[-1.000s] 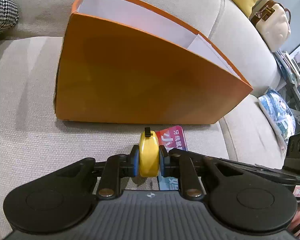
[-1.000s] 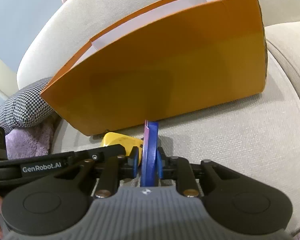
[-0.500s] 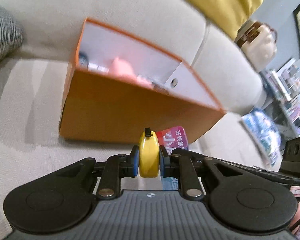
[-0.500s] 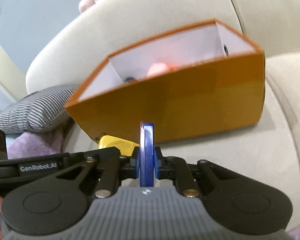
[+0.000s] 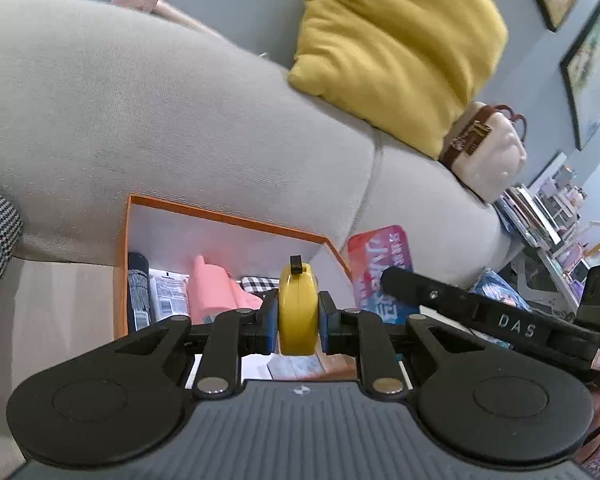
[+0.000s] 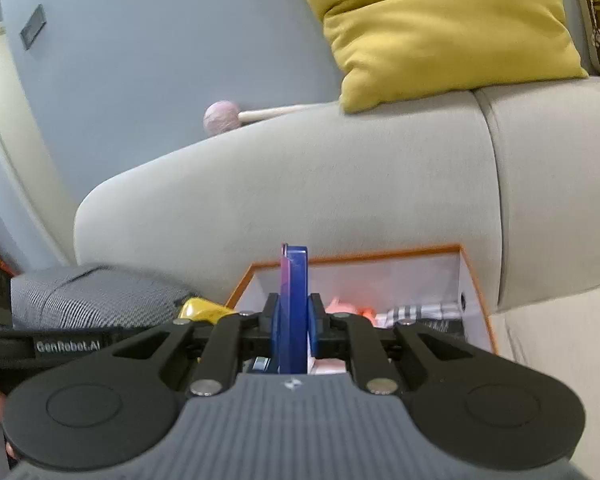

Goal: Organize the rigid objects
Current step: 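Lift and carry the tape measure with the left tool while the right carries the card pack, then lower the tape measure into the orange box with the left tool while the right lowers the card pack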

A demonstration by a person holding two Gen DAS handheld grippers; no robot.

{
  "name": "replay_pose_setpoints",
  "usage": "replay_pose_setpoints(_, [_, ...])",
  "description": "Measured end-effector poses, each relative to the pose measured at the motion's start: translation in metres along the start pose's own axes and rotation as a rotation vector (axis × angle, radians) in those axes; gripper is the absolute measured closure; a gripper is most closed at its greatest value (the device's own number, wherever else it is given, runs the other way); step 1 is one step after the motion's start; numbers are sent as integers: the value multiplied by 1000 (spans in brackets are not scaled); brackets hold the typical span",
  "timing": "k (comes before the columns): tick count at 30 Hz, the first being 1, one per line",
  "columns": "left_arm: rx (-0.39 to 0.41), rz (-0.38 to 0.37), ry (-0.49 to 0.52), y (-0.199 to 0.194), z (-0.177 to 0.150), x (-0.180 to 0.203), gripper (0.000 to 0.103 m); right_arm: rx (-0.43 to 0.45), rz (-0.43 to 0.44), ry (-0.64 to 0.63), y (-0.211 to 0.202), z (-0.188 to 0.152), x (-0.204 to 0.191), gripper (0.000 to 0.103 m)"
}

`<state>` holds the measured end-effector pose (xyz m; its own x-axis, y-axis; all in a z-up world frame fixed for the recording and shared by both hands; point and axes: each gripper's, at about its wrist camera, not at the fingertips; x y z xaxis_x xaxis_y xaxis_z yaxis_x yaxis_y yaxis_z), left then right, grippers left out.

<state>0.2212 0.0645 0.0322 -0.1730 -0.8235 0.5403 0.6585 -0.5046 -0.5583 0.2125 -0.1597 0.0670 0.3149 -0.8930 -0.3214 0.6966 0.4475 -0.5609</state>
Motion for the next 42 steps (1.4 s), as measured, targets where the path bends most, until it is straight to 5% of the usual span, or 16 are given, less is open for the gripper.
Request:
replay_pose_setpoints(9, [-144,21,-33,51,18,-45,82,-268,-102,121,84,11,38,89])
replay_pose_setpoints(18, [-223,26,-56,78,9,-71,82,-532,-74,247,143,-32,56,89])
replay_pose_setpoints(29, [-260,23,-23,92,6,-68,82,-669,-103,266,180,-48,62,89])
replay_pose_setpoints(42, [-274,28,15,99,3,-62,82,-759,-198,30,188,-42,50,86])
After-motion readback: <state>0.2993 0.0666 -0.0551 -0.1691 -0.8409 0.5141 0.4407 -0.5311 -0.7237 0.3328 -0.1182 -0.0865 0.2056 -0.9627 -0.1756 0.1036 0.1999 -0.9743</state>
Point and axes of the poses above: each gripper's, at about its wrist camera, not at the fingertips, and y roughly the way its jaws point, x to its right, z to its top, and after that the axes turned 1 degree about -y, right-handed
